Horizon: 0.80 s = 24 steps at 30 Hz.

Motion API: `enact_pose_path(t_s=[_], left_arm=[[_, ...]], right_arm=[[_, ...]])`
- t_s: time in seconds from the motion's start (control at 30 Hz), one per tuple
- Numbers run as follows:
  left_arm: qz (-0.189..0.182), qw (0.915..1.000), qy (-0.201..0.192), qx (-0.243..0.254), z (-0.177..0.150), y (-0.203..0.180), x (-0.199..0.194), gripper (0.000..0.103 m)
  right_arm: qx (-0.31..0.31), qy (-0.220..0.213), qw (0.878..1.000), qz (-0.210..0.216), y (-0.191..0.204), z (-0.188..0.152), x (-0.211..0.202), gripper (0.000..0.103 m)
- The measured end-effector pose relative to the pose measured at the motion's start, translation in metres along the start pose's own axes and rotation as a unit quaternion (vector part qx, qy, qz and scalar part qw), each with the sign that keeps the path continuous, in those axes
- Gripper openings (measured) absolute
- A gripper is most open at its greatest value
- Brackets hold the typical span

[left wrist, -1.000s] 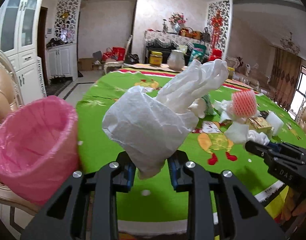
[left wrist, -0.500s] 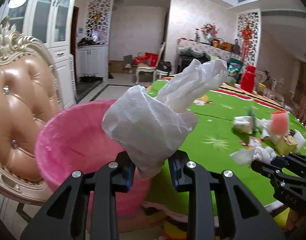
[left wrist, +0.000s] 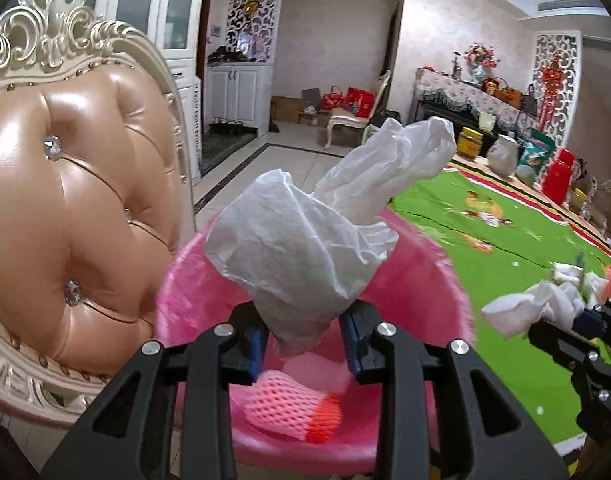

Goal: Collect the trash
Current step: 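Carry the tissue and plastic bag over the pink trash bin with both tools, then open both tools to drop the tissue and plastic bag into the bin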

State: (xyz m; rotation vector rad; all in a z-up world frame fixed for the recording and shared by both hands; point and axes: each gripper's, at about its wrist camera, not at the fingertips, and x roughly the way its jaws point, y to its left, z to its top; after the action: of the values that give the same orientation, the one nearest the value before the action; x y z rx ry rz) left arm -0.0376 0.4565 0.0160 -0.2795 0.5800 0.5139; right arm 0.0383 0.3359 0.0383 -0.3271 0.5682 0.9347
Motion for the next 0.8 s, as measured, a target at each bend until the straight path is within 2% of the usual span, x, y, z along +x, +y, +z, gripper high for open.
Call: enact_pose_path(t_s=[0.13, 0.2, 0.27, 0.3, 0.33, 0.37, 0.5, 0.57, 0.67, 0.8], left_arm=[[0.011, 0.9999, 0.004, -0.01, 0.009, 0.015, 0.012, 0.036], [0.018, 0.9995, 0.004, -0.025, 0.013, 0.026, 0.015, 0.049], [0.027, 0.9989, -0.005, -0.037, 0.014, 0.036, 0.013, 0.068], [0.03, 0.9986, -0.009, -0.042, 0.014, 0.038, 0.011, 0.072], [0.033, 0.9982, -0.016, -0.048, 0.013, 0.042, 0.007, 0.078], [0.036, 0.9978, -0.02, -0.052, 0.012, 0.042, 0.003, 0.084], [0.042, 0.9977, -0.034, -0.041, 0.002, 0.034, -0.013, 0.091], [0.049, 0.9973, -0.043, -0.032, -0.004, 0.027, -0.02, 0.098], [0.041, 0.9971, -0.061, -0.016, -0.014, 0.008, -0.033, 0.098], [0.018, 0.9972, -0.06, 0.041, -0.025, -0.035, -0.04, 0.098]], right_arm=[[-0.008, 0.001, 1.0, 0.022, 0.009, 0.014, 0.02, 0.034], [-0.016, 0.006, 0.999, 0.045, 0.014, 0.019, 0.034, 0.036], [-0.019, 0.013, 0.998, 0.062, 0.019, 0.019, 0.041, 0.056], [-0.019, 0.014, 0.998, 0.061, 0.019, 0.018, 0.042, 0.078], [-0.017, 0.009, 0.998, 0.062, 0.018, 0.016, 0.041, 0.082], [-0.015, 0.003, 0.998, 0.066, 0.017, 0.013, 0.037, 0.082], [-0.004, 0.001, 0.999, 0.042, 0.003, 0.0, 0.021, 0.082], [0.011, 0.002, 0.999, 0.035, -0.008, -0.009, 0.009, 0.082], [0.036, 0.007, 0.999, 0.005, -0.03, -0.025, -0.009, 0.082], [0.075, 0.01, 0.997, -0.022, -0.06, -0.043, -0.03, 0.082]])
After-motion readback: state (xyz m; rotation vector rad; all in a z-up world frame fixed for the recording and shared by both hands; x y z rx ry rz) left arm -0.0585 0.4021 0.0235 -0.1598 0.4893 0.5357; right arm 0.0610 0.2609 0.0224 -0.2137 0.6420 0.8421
